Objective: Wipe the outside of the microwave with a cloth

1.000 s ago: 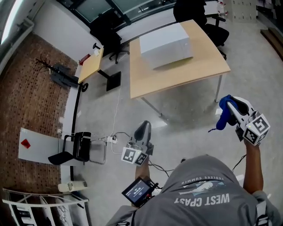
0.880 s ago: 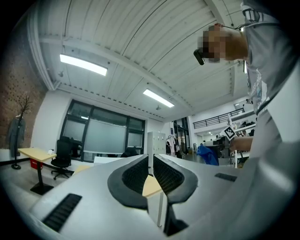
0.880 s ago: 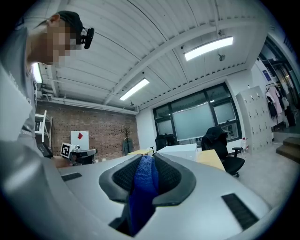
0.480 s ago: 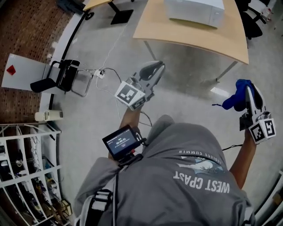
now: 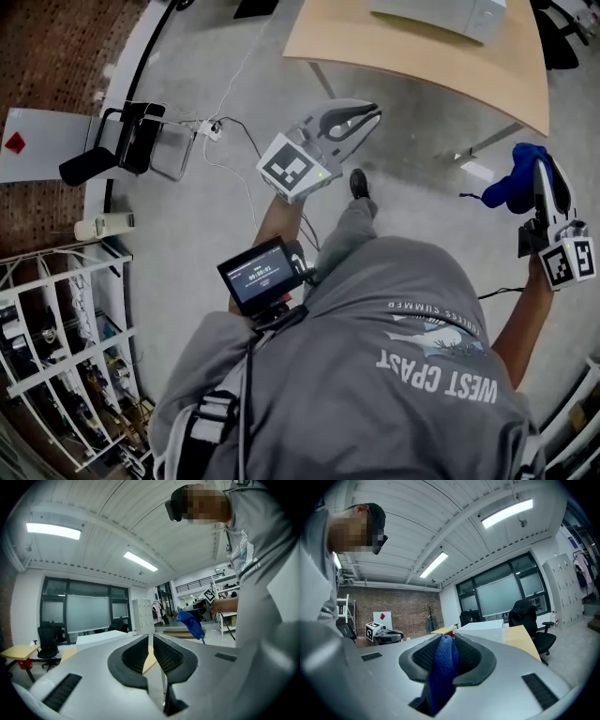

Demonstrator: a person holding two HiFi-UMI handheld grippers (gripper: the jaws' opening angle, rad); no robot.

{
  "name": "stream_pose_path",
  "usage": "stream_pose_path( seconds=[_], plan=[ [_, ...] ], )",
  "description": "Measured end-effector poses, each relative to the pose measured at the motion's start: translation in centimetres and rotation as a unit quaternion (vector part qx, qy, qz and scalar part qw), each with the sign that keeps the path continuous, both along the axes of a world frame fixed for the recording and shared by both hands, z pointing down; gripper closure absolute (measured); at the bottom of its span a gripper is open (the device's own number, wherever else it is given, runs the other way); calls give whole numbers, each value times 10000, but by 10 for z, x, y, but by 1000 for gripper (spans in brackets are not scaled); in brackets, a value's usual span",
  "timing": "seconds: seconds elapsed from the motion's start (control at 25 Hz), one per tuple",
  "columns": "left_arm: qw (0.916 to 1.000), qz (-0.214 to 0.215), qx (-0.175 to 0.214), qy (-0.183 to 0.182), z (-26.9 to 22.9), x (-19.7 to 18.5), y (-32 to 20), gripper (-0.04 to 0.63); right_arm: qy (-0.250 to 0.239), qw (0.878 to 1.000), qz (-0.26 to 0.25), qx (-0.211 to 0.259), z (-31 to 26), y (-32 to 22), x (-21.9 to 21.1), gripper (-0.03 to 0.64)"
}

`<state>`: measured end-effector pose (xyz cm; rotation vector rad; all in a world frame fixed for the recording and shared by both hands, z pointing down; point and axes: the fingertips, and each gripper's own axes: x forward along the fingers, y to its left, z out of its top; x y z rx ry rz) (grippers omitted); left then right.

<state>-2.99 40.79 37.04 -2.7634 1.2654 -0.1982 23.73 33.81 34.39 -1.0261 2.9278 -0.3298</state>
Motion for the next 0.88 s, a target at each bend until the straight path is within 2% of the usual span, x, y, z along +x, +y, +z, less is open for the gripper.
stream_pose_path(
  seconds=[0.2,0.4,0.64,0.76,0.88],
  plan=[
    [9996,268,7,59,2,-41,-63,545,100,9995,283,-32,4,-47,-38,528],
    [9979,613,6,206,-14,-37,-86,545,108,9984,545,-69,2,-51,-45,528],
    [9947,985,108,281,-16,-55,-140,545,-5,9964,852,-40,1,-93,-75,528],
    [9937,1050,145,374,-12,-59,-148,545,-47,9959,905,-59,10,-98,-78,528],
    [9943,975,88,425,-7,-85,-200,545,-27,9957,926,-69,11,-154,-100,528]
  ],
)
